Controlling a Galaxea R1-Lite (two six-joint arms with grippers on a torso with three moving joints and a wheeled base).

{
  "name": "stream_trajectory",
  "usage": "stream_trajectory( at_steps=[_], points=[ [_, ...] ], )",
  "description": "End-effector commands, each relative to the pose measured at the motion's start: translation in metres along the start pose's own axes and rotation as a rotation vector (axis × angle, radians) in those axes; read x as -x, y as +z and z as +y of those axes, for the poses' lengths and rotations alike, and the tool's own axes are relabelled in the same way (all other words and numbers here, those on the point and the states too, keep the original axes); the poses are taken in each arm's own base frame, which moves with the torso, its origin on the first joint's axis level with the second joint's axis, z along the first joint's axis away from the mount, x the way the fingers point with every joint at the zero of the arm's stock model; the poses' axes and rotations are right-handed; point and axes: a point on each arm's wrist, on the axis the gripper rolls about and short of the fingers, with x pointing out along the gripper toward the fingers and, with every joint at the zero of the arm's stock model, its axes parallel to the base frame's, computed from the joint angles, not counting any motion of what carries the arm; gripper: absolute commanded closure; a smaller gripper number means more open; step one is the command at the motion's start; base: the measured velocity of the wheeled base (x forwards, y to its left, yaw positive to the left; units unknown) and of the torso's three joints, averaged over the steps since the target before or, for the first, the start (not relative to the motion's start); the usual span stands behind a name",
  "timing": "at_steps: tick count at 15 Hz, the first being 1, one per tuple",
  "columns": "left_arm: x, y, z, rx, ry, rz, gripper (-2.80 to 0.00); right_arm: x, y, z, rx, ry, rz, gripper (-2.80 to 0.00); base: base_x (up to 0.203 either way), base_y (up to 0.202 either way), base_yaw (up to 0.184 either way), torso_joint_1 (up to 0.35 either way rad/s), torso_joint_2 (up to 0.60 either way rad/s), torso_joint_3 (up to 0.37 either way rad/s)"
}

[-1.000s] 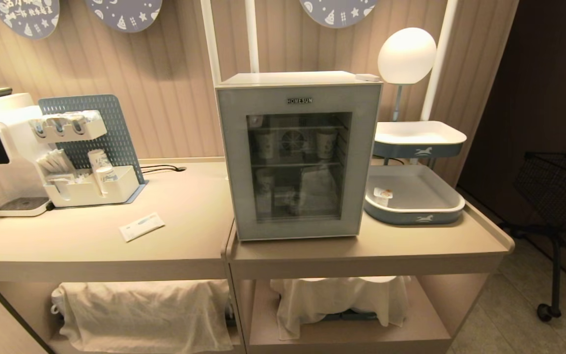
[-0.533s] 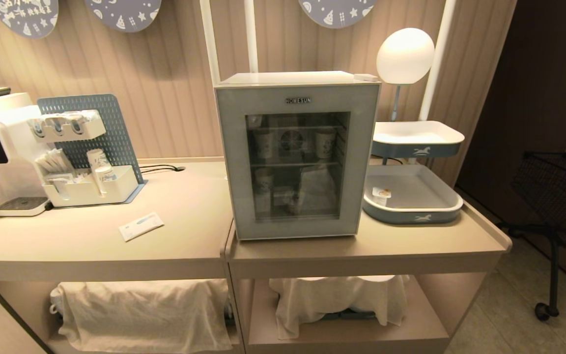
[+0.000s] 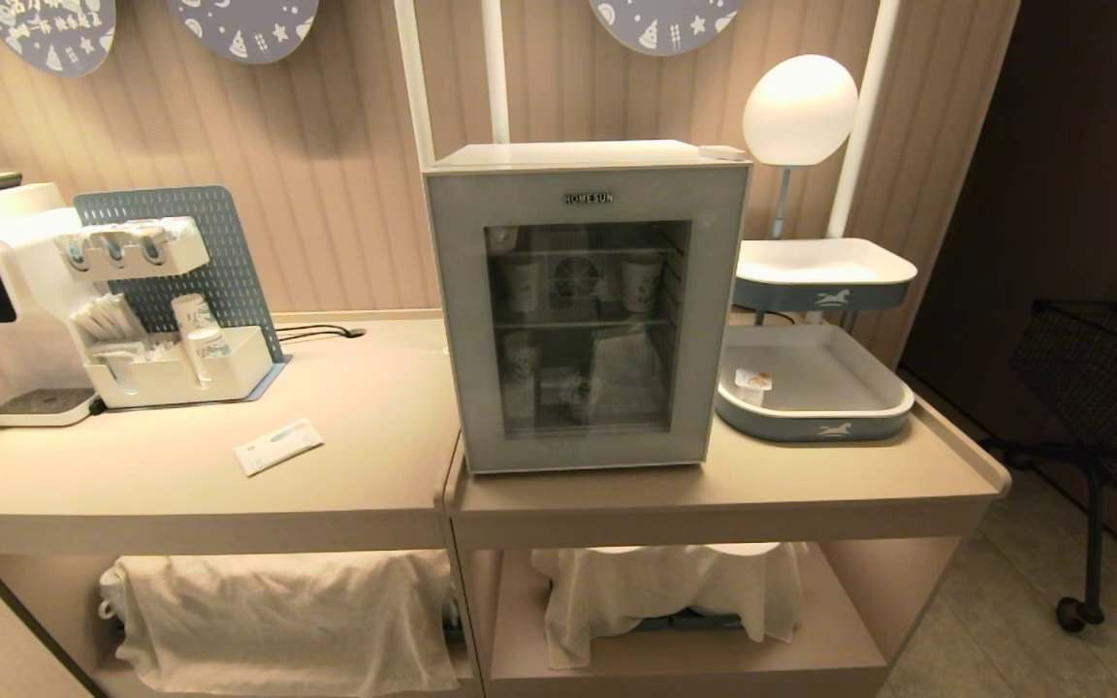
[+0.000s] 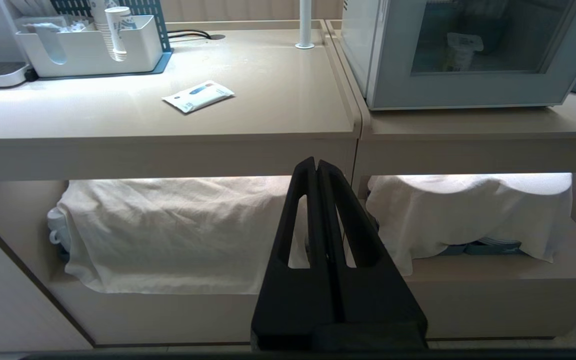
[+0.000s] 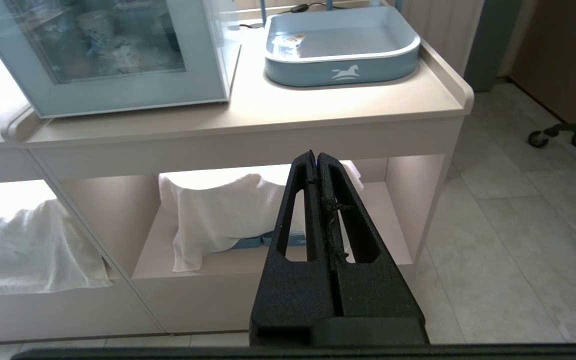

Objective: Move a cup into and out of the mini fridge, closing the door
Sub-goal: Open the freezer door

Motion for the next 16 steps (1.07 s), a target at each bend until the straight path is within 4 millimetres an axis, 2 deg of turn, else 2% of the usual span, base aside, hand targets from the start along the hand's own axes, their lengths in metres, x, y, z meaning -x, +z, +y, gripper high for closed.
stream_trajectory(
  at_steps=[1,16],
  points=[
    [-0.0001,-0.0001,0.0000,0.001,0.000,0.002,0.00,-0.0001,0.0000,-0.0001,0.000,0.002,0.002,0.00,0.000,0.000,0.000,0.000,0.00,0.000],
    [0.0000,0.0002,0.0000,-0.012,0.002,-0.001,0.00,-0.0001,-0.0001,0.0000,0.001,0.000,0.002,0.00,0.000,0.000,0.000,0.000,0.00,0.000]
  ],
)
